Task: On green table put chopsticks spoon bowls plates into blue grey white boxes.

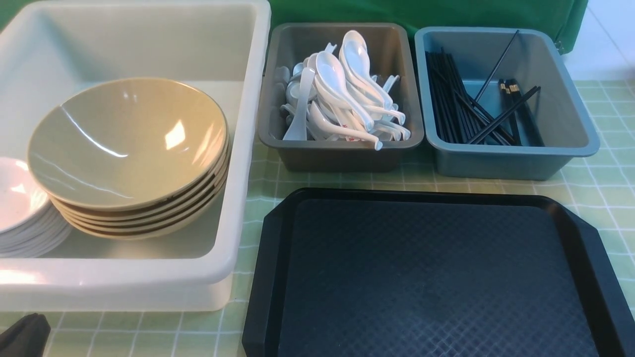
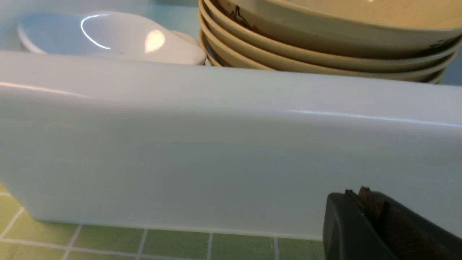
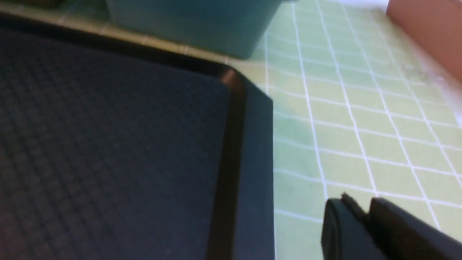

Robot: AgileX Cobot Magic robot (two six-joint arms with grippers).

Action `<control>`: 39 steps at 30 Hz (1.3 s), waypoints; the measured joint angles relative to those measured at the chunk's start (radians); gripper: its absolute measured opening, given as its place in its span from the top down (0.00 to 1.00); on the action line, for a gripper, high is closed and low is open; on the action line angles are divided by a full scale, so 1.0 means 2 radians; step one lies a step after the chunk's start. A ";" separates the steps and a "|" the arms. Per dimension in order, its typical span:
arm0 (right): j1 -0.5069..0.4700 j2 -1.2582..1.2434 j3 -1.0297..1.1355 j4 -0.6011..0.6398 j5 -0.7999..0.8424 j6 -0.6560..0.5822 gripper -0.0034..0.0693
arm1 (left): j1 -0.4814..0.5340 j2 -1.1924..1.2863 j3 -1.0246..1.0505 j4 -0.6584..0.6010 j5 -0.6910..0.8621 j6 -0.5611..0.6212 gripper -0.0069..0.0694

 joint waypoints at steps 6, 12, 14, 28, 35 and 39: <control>0.000 0.000 0.001 0.000 -0.004 0.005 0.80 | 0.000 0.000 0.000 0.000 0.000 0.000 0.91; 0.000 0.000 0.001 0.000 -0.005 0.007 0.80 | 0.000 0.000 0.000 0.000 0.000 0.000 0.91; 0.000 0.000 0.001 0.000 -0.005 0.007 0.80 | 0.000 0.000 0.000 0.000 0.000 0.000 0.91; 0.000 0.000 0.001 0.000 -0.005 0.007 0.77 | 0.000 0.000 0.000 0.000 0.000 0.000 0.91; 0.000 0.000 0.001 0.000 -0.005 0.007 0.77 | 0.000 0.000 0.002 0.000 -0.012 0.000 0.91; 0.000 0.000 0.001 0.000 -0.006 0.007 0.76 | 0.000 0.000 0.003 0.000 -0.015 0.000 0.91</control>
